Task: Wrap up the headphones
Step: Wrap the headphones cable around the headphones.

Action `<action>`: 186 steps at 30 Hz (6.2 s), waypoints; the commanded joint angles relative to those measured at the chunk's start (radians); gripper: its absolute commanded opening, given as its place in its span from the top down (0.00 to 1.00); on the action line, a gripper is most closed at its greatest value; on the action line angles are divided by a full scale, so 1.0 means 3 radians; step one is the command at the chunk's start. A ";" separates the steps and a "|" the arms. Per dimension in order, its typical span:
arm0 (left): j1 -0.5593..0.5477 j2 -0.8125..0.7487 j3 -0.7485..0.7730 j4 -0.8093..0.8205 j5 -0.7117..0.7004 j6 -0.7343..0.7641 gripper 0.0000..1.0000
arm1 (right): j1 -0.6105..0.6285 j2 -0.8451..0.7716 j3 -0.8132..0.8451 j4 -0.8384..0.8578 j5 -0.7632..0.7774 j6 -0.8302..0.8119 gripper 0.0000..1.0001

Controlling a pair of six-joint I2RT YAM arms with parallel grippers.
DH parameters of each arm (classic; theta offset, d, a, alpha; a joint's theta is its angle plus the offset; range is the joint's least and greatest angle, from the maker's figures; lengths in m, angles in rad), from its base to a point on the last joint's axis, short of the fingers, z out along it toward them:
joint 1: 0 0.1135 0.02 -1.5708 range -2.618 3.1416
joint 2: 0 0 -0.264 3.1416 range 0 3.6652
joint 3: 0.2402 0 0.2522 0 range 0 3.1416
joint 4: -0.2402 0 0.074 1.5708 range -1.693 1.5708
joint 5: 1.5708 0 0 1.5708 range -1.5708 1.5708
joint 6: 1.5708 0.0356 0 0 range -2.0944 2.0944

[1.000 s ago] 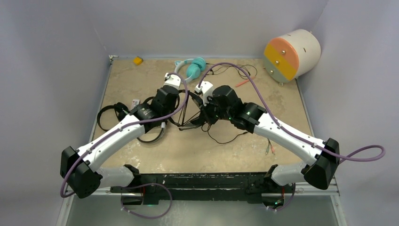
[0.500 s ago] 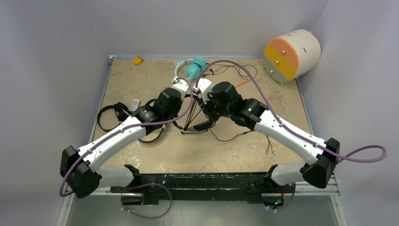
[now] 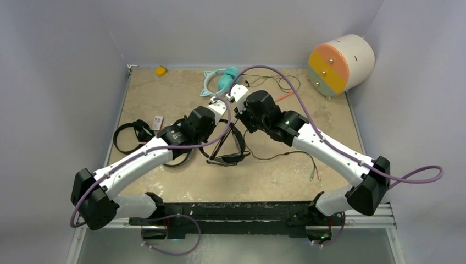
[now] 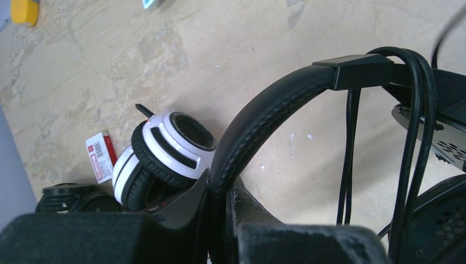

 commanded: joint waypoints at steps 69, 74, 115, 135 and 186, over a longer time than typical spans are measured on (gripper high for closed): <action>0.1045 0.0608 0.2119 -0.0952 0.0366 -0.2969 1.00 | 0.0959 -0.0043 -0.2826 0.4749 -0.1829 0.1255 0.96; 0.1046 0.0664 0.2097 -0.1067 -0.0076 -0.2949 1.00 | 0.1058 -0.0427 -0.2666 0.4280 -0.1817 0.1211 1.00; 0.1413 0.1034 0.2552 -0.1236 0.0381 -0.2231 1.00 | 0.1101 -0.1350 -0.2212 0.2634 -0.1858 0.1016 1.00; 0.0617 0.0660 0.1166 -0.0410 -0.0771 -0.1493 1.00 | 0.0929 -0.0675 0.0208 0.0573 -0.0961 0.0383 1.00; 0.0126 -0.0451 0.0204 -0.0009 0.2135 -0.0168 1.00 | -0.1834 0.0177 0.0043 0.0696 -0.2412 0.1190 1.00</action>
